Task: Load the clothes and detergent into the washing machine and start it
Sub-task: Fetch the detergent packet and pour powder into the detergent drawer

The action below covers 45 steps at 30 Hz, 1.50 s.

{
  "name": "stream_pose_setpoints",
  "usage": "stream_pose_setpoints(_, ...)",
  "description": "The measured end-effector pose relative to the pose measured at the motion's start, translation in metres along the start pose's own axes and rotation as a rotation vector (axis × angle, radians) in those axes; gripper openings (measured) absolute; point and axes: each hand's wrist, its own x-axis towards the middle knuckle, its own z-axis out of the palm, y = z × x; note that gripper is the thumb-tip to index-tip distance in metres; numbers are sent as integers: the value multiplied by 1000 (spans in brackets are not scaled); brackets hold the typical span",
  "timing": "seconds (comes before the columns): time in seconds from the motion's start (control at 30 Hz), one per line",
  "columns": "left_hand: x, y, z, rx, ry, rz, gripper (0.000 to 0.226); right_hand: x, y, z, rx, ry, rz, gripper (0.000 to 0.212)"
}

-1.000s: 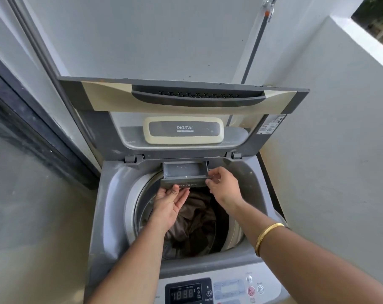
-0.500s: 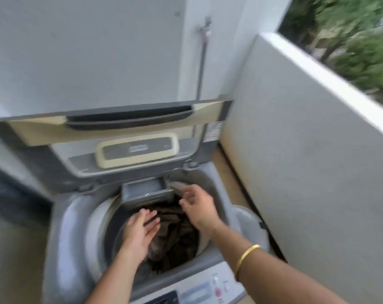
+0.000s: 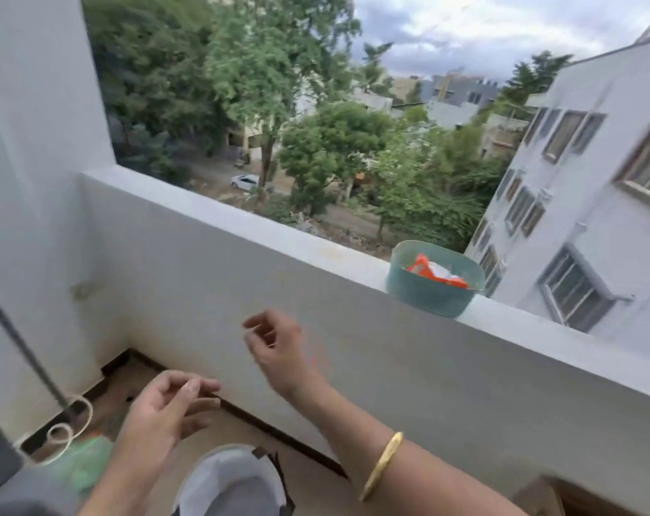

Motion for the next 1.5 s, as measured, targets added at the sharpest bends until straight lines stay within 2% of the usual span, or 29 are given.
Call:
stream_pose_setpoints(0.1, 23, 23, 81, 70, -112, 67, 7, 26, 19, -82, -36, 174, -16, 10)
stream_pose_setpoints(0.27, 69, 49, 218, 182, -267, 201, 5, 57, 61, -204, -124, 364, -17, 10)
stream_pose_setpoints(0.4, 109, 60, 324, 230, -367, 296, 14, 87, 109, -281, -205, 437, 11, 9)
stream_pose_setpoints(0.57, 150, 64, 410, 354, -425, 398, 21, 111, 151, -335, -262, 449, 44, 15)
stream_pose_setpoints(0.73, 184, 40, 447, 657, -431, 516, 36, 120, 185, -357, -389, 292, 112, 29)
stream_pose_setpoints(0.83, 197, 27, 454, 818, -449, 547, 37, 119, 202, -360, -486, 171, 162, 46)
stream_pose_setpoints(0.97, 212, 32, 453, 978, -551, 537, 34, 118, 209, -366, -569, 36, 131, 58)
stream_pose_setpoints(1.07, 220, 34, 450, 981, -580, 536, 37, 121, 212, -371, -596, 8, 87, 43)
stream_pose_setpoints(1.17, 222, 29, 453, 941, -491, 573, 29, 125, 212, -371, -628, -25, 22, 30)
stream_pose_setpoints(1.27, 222, 27, 461, 859, -388, 572, 21, 129, 215, -371, -622, 23, -42, 26)
stream_pose_setpoints(1.5, 236, 41, 489, 746, -239, 529, 13, 167, 226, -383, -521, 274, -123, 17)
